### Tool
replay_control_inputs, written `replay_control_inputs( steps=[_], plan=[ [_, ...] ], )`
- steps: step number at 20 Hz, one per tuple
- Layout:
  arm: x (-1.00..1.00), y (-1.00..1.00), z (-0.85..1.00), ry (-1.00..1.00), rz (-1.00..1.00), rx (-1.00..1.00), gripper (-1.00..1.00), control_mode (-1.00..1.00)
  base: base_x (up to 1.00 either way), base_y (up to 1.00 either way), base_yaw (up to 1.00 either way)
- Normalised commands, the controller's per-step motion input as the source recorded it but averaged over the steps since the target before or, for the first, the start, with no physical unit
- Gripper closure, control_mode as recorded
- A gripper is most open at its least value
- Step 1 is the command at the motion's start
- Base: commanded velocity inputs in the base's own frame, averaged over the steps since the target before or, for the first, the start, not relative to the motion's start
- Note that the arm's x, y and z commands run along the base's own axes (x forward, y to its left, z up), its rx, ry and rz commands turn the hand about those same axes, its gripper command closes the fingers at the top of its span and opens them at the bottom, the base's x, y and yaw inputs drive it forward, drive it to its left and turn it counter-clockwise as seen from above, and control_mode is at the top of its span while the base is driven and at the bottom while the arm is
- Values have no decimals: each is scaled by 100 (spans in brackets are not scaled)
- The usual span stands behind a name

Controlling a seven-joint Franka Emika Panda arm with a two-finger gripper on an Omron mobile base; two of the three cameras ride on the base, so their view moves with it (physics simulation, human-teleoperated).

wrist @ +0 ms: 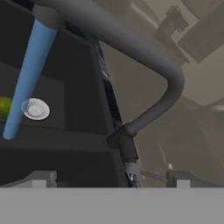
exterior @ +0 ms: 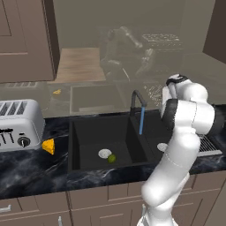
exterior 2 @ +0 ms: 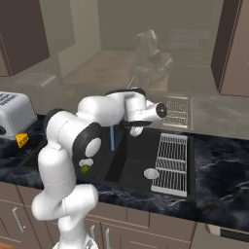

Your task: Turn on the sink faucet. Then move the lime from the counter to the sink. Turn off the sink. Move the vegetable from the sink to the pot next to the stove. Finally move the pot to the front left burner.

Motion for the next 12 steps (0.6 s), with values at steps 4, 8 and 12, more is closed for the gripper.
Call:
replay_control_inputs(
  steps=[4, 8, 12],
  plan=[
    [30, -3, -4, 7, 0, 12, -100, -100, 0, 0, 0],
    [36, 0, -6, 8, 0, 9, -100, -100, 0, 0, 0],
    [27, 0, -27, 10, 0, 5, -100, -100, 0, 0, 0]
  ],
)
